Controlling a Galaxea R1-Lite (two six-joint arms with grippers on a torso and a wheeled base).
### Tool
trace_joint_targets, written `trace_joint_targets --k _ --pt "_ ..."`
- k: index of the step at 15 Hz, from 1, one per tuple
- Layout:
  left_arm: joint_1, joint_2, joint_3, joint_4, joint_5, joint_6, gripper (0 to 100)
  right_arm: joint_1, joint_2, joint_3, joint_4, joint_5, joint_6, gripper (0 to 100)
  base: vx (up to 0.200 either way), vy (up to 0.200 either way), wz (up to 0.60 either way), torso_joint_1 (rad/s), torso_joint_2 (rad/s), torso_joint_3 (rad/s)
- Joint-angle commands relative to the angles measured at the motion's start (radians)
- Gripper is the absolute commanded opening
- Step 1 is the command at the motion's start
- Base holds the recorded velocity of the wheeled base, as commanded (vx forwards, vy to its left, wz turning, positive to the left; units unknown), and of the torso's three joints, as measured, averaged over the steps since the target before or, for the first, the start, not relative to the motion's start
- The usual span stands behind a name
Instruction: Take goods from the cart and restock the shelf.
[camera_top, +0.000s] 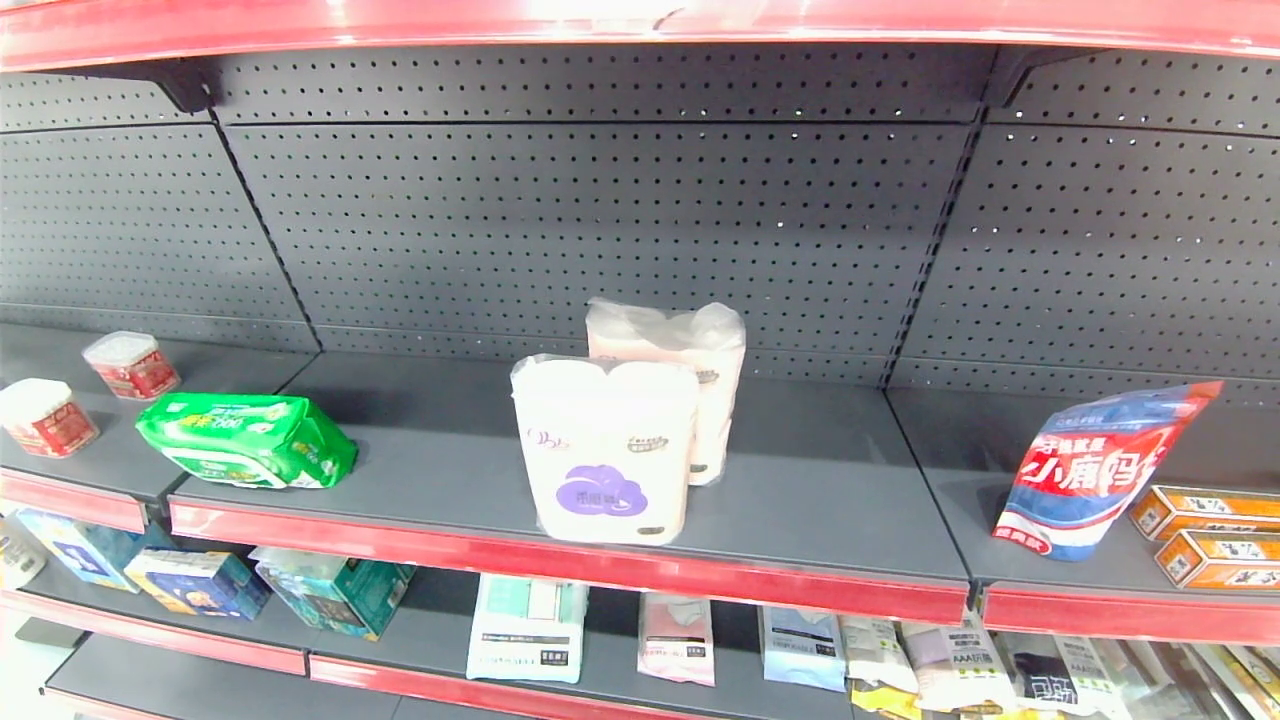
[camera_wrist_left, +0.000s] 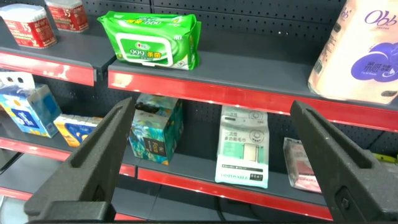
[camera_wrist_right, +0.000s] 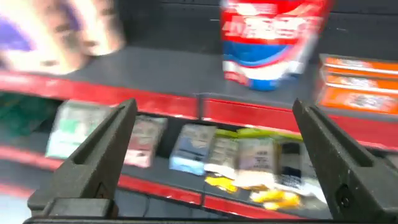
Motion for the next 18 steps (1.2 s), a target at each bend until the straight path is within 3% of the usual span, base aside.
trace_joint_targets --k 1,7,9,10,12,13,16,18 --pt "0.001 0.000 0.000 0.000 0.001 0.000 100 0.000 0.004 0.001 -0.001 0.004 0.002 100 0.000 0.000 0.00 0.000 0.00 0.000" --pt "0.001 0.000 0.000 0.000 0.001 -0.001 100 -0.004 0.004 0.001 0.051 -0.050 0.015 100 0.000 0.000 0.00 0.000 0.00 0.000" --pt "0.001 0.000 0.000 0.002 -0.024 0.032 100 -0.003 0.006 0.001 0.064 -0.085 0.015 100 0.000 0.000 0.00 0.000 0.00 0.000" --pt "0.001 0.000 0.000 0.002 -0.027 0.034 100 -0.010 0.006 -0.001 0.065 -0.085 0.013 100 0.000 0.000 0.00 0.000 0.00 0.000" --pt "0.001 -0.002 0.000 0.002 -0.032 0.045 100 -0.188 0.012 -0.001 0.064 -0.085 0.008 100 0.000 0.000 0.00 0.000 0.00 0.000" --pt "0.001 0.000 0.000 0.002 -0.033 0.046 100 -0.214 0.010 0.001 0.064 -0.083 0.007 100 0.000 0.000 0.00 0.000 0.00 0.000" --pt "0.001 0.000 0.000 0.002 -0.033 0.051 100 -0.204 0.009 0.001 0.059 -0.080 0.039 100 0.000 0.000 0.00 0.000 0.00 0.000" --pt "0.001 0.000 0.000 0.002 -0.033 0.051 100 -0.133 0.001 0.001 0.058 -0.036 0.033 100 0.000 0.000 0.00 0.000 0.00 0.000"
